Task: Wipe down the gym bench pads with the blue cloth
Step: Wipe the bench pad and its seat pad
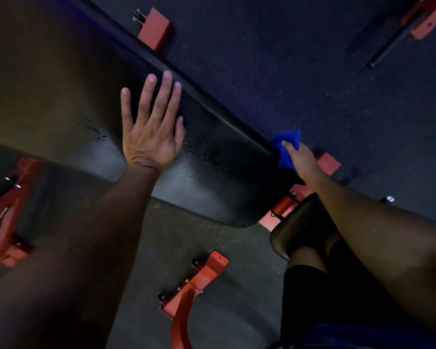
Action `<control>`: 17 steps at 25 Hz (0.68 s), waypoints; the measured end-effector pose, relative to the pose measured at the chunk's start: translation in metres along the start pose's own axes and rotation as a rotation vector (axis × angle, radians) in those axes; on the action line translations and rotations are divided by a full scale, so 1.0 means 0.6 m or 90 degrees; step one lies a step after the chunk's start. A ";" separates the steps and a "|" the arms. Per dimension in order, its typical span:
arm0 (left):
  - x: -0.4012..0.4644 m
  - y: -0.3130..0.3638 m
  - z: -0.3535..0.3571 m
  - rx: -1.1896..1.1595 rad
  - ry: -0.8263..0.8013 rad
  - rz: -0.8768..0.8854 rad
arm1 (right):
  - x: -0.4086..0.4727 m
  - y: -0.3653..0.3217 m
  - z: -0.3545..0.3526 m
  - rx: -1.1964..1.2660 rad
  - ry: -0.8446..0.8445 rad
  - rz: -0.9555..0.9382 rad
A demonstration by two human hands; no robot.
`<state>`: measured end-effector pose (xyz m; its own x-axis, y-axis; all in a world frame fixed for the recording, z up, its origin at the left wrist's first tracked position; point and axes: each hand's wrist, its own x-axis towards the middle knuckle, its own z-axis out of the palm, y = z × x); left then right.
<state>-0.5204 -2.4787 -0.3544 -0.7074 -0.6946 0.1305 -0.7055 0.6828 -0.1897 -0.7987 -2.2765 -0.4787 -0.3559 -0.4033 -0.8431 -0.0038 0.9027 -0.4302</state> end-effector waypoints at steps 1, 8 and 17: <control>0.002 -0.001 -0.001 -0.001 0.004 -0.001 | 0.006 0.005 -0.006 0.022 0.002 0.059; 0.002 0.000 0.001 -0.011 0.014 -0.008 | -0.015 -0.120 0.045 -0.036 0.044 -0.070; -0.001 0.001 -0.001 -0.020 0.000 -0.008 | -0.011 -0.002 -0.009 -0.063 0.049 -0.003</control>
<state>-0.5205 -2.4781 -0.3537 -0.6980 -0.7037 0.1327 -0.7158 0.6803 -0.1577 -0.8017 -2.2744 -0.4710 -0.4261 -0.3989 -0.8120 -0.0970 0.9125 -0.3974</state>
